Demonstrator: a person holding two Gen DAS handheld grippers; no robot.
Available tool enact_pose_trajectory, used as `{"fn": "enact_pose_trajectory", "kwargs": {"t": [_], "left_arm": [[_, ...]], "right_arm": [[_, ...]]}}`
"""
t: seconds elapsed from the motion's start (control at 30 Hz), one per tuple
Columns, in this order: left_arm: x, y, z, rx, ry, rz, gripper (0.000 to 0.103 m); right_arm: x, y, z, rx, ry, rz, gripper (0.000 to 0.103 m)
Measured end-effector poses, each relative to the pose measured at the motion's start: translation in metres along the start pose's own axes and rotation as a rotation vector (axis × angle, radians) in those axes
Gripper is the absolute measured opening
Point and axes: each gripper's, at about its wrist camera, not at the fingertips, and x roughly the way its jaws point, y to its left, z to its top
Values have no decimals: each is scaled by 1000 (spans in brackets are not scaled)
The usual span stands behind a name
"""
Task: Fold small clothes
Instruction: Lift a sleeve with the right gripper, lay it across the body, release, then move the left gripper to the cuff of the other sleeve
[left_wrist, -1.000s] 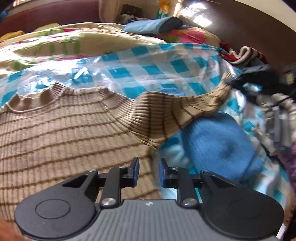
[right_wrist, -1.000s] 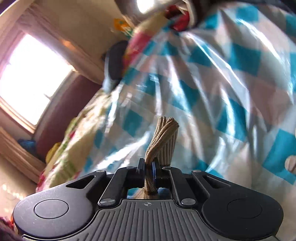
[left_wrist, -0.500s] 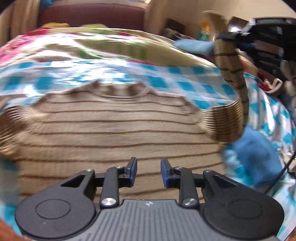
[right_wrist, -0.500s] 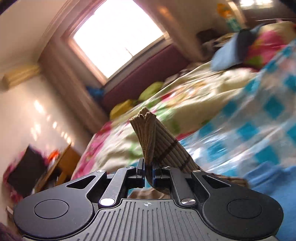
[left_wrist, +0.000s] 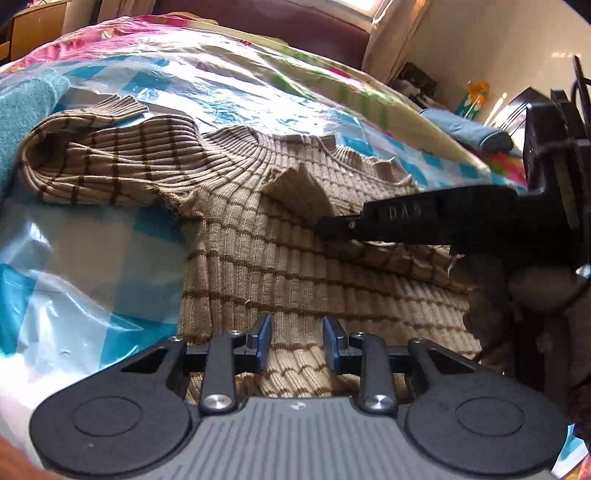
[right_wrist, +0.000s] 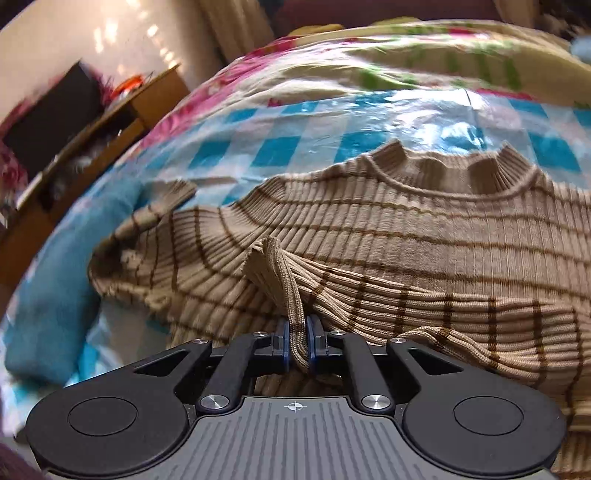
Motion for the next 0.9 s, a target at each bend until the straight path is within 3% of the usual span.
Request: {"fn": "enact_pose_trajectory", "kwargs": {"t": [0.2, 0.3, 0.43, 0.67, 0.9], "left_arm": [[-5, 7, 2, -14, -21, -32, 34], [-10, 9, 2, -22, -31, -24, 34], [-13, 12, 2, -38, -42, -13, 34], [-13, 11, 2, -19, -54, 16, 34], [-12, 10, 1, -11, -45, 25, 34]], "right_arm": [[-6, 13, 9, -70, 14, -20, 25], [13, 21, 11, -90, 31, -69, 25], [23, 27, 11, -92, 73, -56, 27], [-1, 15, 12, -3, 8, -1, 27], [4, 4, 0, 44, 43, 19, 28]]}}
